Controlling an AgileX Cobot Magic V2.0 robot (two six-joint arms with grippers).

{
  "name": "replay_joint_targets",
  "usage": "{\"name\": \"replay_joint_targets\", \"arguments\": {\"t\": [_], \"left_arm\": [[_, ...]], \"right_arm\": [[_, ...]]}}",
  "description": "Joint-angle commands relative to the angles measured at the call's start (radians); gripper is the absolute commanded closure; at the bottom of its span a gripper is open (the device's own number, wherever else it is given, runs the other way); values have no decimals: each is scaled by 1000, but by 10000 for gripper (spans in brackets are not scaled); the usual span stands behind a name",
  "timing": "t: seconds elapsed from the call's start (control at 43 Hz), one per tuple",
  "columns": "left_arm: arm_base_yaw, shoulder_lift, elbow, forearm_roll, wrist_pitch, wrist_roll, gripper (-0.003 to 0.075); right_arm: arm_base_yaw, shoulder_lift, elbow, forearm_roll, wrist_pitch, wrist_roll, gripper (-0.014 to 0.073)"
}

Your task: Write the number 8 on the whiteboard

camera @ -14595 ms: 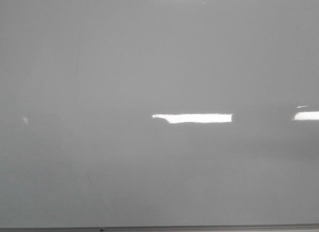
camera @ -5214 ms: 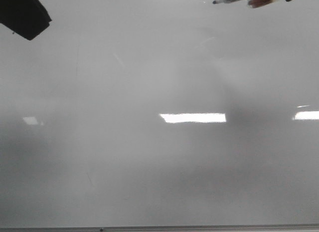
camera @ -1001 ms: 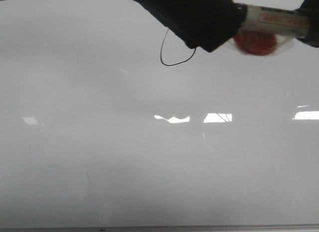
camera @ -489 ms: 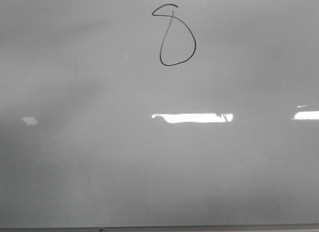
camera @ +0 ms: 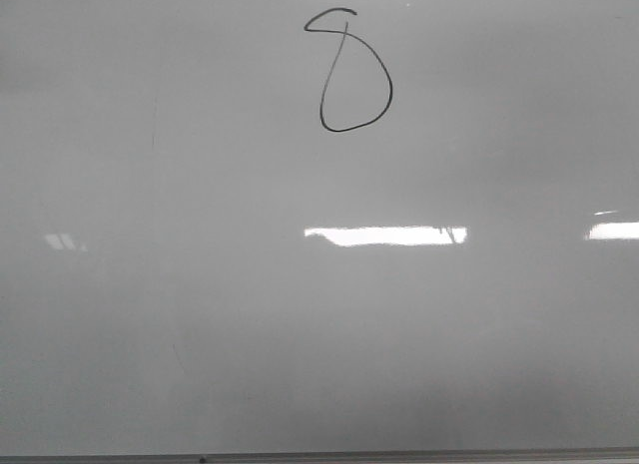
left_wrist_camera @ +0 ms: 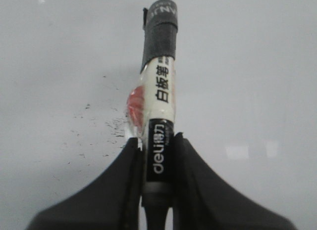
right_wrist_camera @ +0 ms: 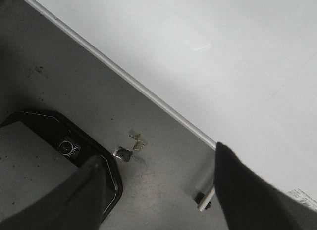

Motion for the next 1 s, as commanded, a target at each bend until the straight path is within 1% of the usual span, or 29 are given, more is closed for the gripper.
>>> {"name": "replay_joint_targets", "arguments": {"t": [0.0, 0.093, 0.209, 0.303, 0.396, 0.559, 0.698, 0.791, 0.861, 0.978], "left_arm": [[99, 16, 21, -100, -239, 55, 741], [145, 59, 69, -118, -362, 71, 741], [152, 139, 101, -102, -517, 71, 741], [152, 212, 105, -102, -585, 71, 741], [152, 282, 105, -102, -623, 71, 741], [152, 379, 101, -102, -624, 71, 740], [152, 425, 101, -102, -616, 71, 739], [152, 460, 78, -102, -573, 71, 736], [152, 467, 64, -102, -550, 71, 689], [152, 467, 53, -102, -545, 71, 557]], "right_arm": [[-7, -11, -31, -6, -63, 0, 98], [-7, -11, -31, -6, -74, 0, 98], [-7, -11, -31, -6, -90, 0, 98], [-7, -11, -31, -6, -98, 0, 98], [-7, -11, -31, -6, -99, 0, 98], [-7, -11, -31, -5, -99, 0, 98], [-7, -11, -31, -4, -100, 0, 98], [-7, -11, -31, -4, -100, 0, 98], [-7, -11, -31, -3, -100, 0, 98], [-7, -11, -31, -2, -100, 0, 98]]}}
